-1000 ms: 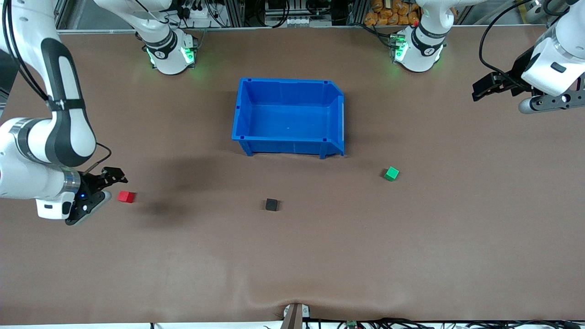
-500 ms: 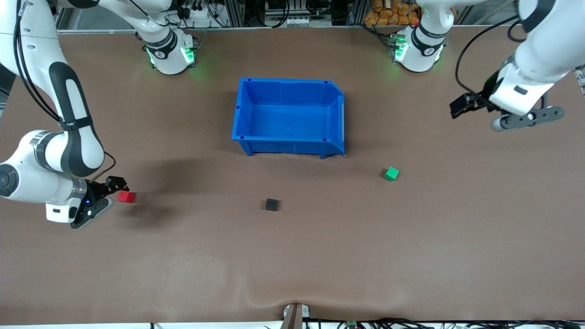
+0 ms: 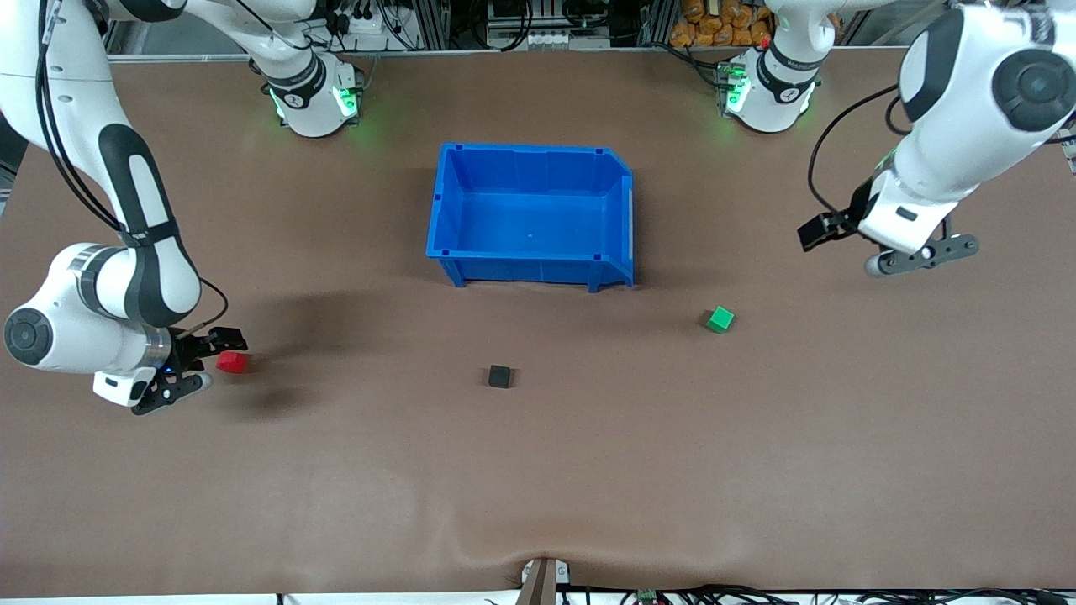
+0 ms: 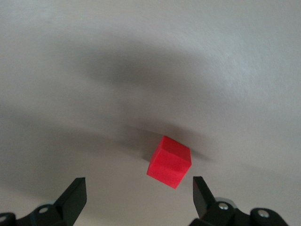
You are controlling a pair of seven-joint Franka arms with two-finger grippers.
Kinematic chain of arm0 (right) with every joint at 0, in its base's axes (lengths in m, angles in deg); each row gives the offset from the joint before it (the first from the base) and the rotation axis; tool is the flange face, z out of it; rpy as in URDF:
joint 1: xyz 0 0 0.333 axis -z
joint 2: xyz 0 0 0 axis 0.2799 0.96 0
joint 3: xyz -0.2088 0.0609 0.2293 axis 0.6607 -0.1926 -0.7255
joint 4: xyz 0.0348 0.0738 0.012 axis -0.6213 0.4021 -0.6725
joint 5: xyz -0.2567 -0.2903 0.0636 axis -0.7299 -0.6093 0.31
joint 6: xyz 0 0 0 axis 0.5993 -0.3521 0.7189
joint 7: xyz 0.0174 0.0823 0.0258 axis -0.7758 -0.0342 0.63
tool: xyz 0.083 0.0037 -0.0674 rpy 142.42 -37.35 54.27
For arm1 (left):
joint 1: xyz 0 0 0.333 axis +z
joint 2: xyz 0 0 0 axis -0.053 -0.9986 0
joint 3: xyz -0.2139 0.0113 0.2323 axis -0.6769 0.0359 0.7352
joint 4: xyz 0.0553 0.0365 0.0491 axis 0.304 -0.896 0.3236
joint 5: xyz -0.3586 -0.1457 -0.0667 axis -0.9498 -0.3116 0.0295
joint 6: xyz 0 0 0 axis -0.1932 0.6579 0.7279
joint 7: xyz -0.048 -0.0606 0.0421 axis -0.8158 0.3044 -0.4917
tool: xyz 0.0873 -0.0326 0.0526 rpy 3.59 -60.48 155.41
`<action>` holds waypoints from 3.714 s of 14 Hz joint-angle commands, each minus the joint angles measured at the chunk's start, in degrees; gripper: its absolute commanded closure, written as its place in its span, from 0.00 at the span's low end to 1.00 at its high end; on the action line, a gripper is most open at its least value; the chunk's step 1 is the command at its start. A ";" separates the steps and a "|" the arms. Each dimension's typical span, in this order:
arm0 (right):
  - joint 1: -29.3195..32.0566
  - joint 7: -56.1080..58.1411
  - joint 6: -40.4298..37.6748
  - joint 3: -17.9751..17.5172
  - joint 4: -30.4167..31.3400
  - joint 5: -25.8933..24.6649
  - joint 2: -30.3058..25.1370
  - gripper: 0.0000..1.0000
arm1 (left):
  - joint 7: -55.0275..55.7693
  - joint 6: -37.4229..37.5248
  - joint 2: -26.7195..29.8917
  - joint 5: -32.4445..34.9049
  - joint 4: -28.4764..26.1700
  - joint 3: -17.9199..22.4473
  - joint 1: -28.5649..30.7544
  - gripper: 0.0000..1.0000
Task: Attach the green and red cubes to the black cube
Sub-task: 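Lower the right gripper onto the red cube while the left gripper approaches green, then close the right gripper on the red cube while the left gripper grasps green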
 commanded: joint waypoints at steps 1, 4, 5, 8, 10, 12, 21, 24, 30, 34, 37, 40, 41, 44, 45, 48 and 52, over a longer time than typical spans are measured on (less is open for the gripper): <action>1.92 -7.65 -0.09 -0.44 -0.39 -0.08 0.87 0.00 | 3.60 -3.15 -2.69 1.38 -1.76 -1.75 0.20 0.00; 1.58 -19.77 -0.26 -0.35 -1.09 -3.05 0.96 0.00 | 6.94 -8.23 -5.34 2.43 -4.03 -2.02 0.20 0.00; 1.49 -23.81 -0.26 -0.44 -1.00 -4.90 1.14 0.00 | 8.77 -10.61 -6.04 2.35 -5.26 -2.28 0.20 0.00; 1.31 -27.81 0.27 -0.44 -1.96 -5.79 3.50 0.00 | 15.09 -17.39 -8.50 2.35 -7.65 -2.37 0.11 0.00; 0.61 -29.12 -0.17 -0.44 -1.88 -5.80 3.86 0.00 | 20.81 -19.32 -11.22 2.43 -7.30 -2.46 -0.67 0.00; 0.00 -29.48 0.44 -0.44 -2.41 -5.88 5.00 0.00 | 25.47 -20.38 -14.12 2.43 -6.42 -2.46 -1.12 0.00; 0.70 -28.60 2.47 -0.53 -2.94 -8.08 6.68 0.04 | 45.60 -29.51 -22.30 2.61 -6.24 -2.02 -2.61 0.00; 0.61 -28.60 2.47 -0.61 -2.85 -7.82 6.76 0.38 | 53.23 -29.88 -26.33 9.79 -3.97 -2.02 -2.35 0.00; 0.52 -28.60 2.29 -0.61 -2.85 -7.73 6.76 0.43 | 64.67 -31.80 -31.35 15.88 -2.02 -2.37 -2.70 0.00; 0.43 -28.60 1.76 -0.61 -2.67 -7.73 6.76 0.43 | 66.27 -31.81 -31.54 15.88 -2.82 -2.46 -3.31 0.03; 0.43 -28.60 1.76 -0.61 -2.58 -7.73 6.76 0.43 | 66.36 -31.81 -31.71 15.97 -2.73 -2.46 -3.23 0.13; 0.52 -28.60 1.59 -0.61 -2.58 -7.64 6.68 0.55 | 66.62 -31.81 -31.62 15.71 -2.73 -2.72 -3.31 0.21; 0.52 -28.60 1.24 -0.70 -2.58 -7.64 6.68 0.76 | 66.63 -31.81 -31.62 15.62 -2.73 -2.90 -3.31 0.23; 0.43 -25.80 -0.52 -0.70 -2.76 -7.55 6.59 1.00 | 66.63 -31.81 -31.62 15.62 -2.90 -3.42 -3.31 0.32; 0.52 -23.96 -0.52 -0.70 -2.76 -7.55 6.59 1.00 | 66.63 -31.81 -31.71 15.62 -2.82 -3.42 -3.23 0.39; 0.61 -14.23 -0.52 -0.70 -3.29 -7.90 6.41 1.00 | 66.63 -31.81 -32.33 15.62 -2.47 -3.42 -3.31 0.76; -0.01 0.12 -0.52 -0.61 -6.62 -8.78 6.24 1.00 | 66.63 -31.81 -31.98 15.44 -2.12 -3.51 -2.96 1.00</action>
